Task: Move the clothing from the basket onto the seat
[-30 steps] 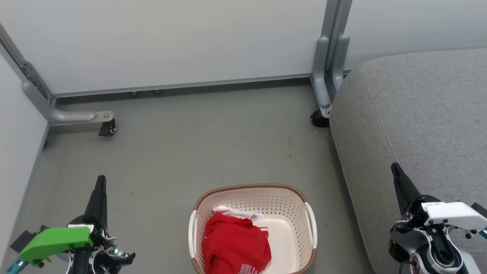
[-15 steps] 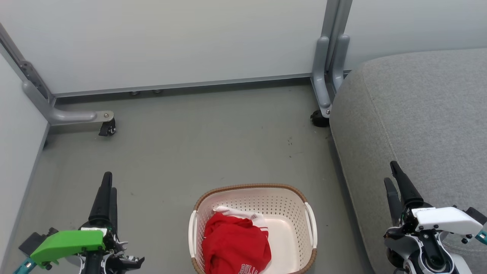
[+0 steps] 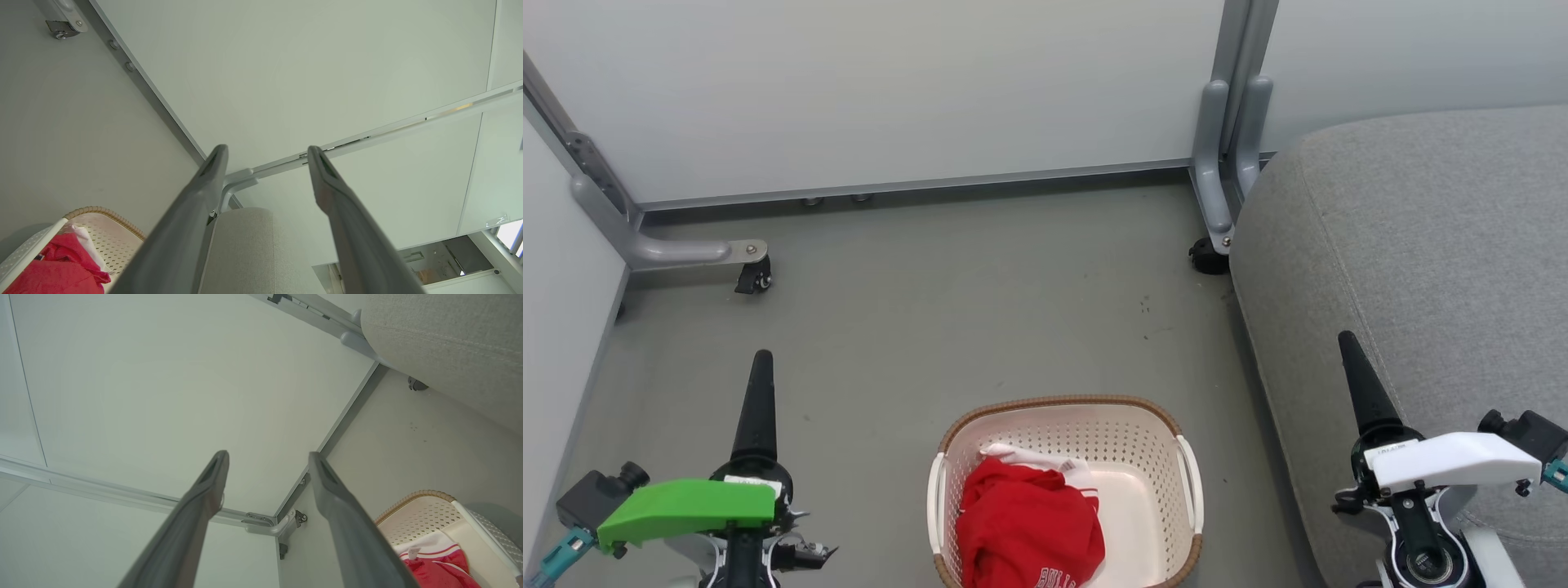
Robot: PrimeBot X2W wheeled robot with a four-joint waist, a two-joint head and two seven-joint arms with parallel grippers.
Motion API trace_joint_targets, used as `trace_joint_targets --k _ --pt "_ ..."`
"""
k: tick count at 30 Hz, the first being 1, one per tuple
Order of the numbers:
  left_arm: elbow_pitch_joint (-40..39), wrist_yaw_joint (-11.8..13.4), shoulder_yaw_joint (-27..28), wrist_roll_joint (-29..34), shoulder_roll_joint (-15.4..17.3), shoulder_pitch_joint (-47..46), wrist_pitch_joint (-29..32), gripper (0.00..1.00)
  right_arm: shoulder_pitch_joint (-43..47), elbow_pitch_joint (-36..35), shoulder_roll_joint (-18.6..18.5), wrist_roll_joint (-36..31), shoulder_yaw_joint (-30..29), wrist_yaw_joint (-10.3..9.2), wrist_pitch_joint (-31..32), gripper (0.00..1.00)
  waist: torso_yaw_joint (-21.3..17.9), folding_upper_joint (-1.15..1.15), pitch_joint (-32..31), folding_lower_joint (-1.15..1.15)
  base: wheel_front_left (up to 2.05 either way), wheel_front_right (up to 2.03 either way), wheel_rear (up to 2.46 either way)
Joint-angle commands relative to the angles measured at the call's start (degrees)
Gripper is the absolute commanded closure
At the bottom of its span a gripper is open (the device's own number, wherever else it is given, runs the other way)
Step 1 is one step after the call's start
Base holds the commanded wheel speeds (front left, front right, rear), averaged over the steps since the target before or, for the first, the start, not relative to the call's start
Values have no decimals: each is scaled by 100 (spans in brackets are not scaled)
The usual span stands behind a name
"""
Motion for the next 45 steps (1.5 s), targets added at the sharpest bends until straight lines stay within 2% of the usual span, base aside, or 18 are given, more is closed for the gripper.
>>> trace_joint_targets --k 1,11,25,33,45 --pt "-130 -13 -33 220 44 -94 -69 0 -42 -140 -29 -295 43 2 -73 0 -1 0 0 0 0 0 0" --pt "-246 -16 -228 1239 151 -57 -285 0 -6 -213 -58 -1630 275 3 -288 0 -7 0 3 0 0 0 0" --pt "-227 -20 -500 2700 284 59 -549 0 40 -129 -47 -2946 473 3 -553 0 -15 0 -2 0 0 0 0" --pt "-140 -21 -560 3425 282 94 -682 0 71 -118 -43 -3614 527 3 -686 0 -24 0 -11 0 0 0 0" --pt "1 -24 -578 4194 225 148 -869 0 119 -37 -44 -4386 709 4 -876 0 -23 0 -34 0 0 0 0"
